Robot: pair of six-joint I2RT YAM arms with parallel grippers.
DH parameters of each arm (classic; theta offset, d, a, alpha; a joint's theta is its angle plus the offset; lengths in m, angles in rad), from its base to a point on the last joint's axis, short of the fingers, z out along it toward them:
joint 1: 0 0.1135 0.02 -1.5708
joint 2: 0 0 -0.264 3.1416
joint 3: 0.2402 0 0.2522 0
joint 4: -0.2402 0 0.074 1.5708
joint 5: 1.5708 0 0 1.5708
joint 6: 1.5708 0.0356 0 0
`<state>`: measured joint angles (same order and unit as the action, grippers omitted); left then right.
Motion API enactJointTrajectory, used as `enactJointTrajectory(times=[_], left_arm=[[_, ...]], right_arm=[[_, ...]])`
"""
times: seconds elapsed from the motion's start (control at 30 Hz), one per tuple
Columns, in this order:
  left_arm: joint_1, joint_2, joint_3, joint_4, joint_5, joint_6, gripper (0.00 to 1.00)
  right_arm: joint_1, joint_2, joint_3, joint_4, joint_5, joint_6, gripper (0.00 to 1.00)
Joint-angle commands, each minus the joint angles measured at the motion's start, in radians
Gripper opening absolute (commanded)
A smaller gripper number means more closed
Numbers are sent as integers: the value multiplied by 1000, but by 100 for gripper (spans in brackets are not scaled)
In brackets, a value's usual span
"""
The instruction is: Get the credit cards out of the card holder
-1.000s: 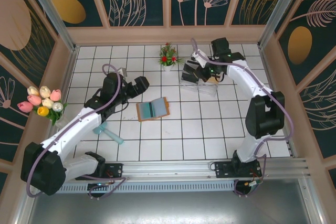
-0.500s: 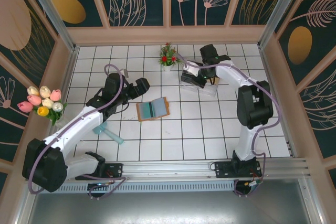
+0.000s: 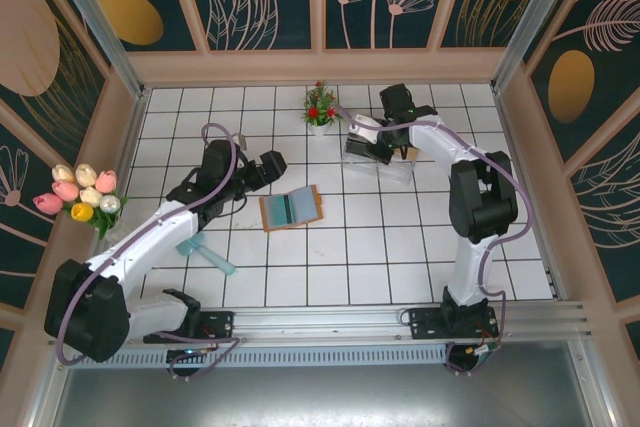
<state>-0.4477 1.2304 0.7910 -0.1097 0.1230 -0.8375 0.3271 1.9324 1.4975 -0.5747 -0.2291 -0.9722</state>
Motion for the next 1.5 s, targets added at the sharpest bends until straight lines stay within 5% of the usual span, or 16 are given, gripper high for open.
enactJointTrajectory(times=[0.0,1.47], left_arm=[[9,13,-13,-12,13,12,98],[14,66,-13,5,52,11,99]], right_arm=[[-16,-12,23,43,11,-25,0],[-28,25,-47,153,-21,-11,13]])
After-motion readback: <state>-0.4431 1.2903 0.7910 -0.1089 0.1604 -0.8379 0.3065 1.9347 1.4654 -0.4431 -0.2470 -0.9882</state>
